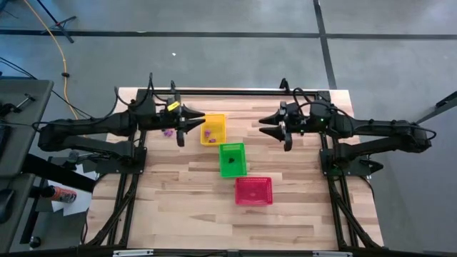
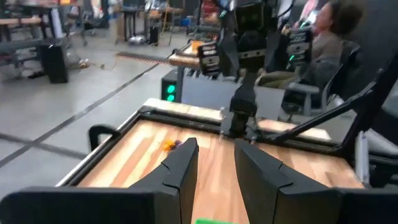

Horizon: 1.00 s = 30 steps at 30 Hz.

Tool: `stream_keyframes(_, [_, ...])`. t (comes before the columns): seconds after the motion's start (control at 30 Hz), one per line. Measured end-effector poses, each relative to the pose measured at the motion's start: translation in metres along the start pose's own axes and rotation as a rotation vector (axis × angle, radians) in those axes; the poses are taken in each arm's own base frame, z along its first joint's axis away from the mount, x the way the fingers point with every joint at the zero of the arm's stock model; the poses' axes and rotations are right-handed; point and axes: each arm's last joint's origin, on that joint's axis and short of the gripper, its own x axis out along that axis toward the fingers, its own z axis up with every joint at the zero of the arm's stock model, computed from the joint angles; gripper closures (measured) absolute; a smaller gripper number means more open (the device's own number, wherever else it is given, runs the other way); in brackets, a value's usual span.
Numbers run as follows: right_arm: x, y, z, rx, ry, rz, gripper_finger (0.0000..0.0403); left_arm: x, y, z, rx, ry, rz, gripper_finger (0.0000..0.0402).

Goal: Sort Halloween decoration

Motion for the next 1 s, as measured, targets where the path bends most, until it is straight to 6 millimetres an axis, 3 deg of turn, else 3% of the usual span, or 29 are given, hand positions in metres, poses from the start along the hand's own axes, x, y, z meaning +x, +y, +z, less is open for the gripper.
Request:
stream_keyframes(0.23, [0.001, 0.000, 0.000, -0.035, -0.010, -0.015, 0.0234, 0.002, 0.001, -0.017, -0.094, -0.027, -0.027, 0.0305])
stream_keyframes(1.0, [0.001, -0.002, 0.001, -0.078, -0.016, -0.049, 0.0234, 0.002, 0.001, -0.018, -0.064, -0.015, -0.018, 0.0305])
